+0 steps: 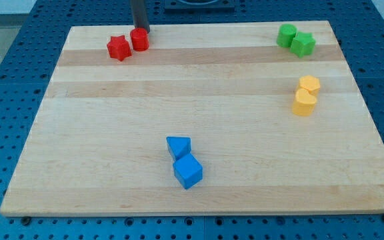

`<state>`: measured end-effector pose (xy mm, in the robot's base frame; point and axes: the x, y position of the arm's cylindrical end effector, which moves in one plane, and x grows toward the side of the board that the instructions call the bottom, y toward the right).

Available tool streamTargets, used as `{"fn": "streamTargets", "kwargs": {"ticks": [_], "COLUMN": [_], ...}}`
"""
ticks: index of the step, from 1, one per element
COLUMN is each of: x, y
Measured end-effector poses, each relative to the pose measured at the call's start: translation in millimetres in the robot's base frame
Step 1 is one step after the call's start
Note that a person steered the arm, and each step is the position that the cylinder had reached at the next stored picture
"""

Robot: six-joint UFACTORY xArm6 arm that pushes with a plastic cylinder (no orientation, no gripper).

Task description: Move the red star diagonal to the red circle

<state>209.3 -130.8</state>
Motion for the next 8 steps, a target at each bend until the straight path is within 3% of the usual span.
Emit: {"fn": "streamTargets", "kwargs": {"ticks": [1,3,4,5,7,8], "x": [59.2,239.2,290.6,279.0,160.9,127.2], "y": [-19.2,-83.4,-90.7,-90.5,-114.5,-121.5]}}
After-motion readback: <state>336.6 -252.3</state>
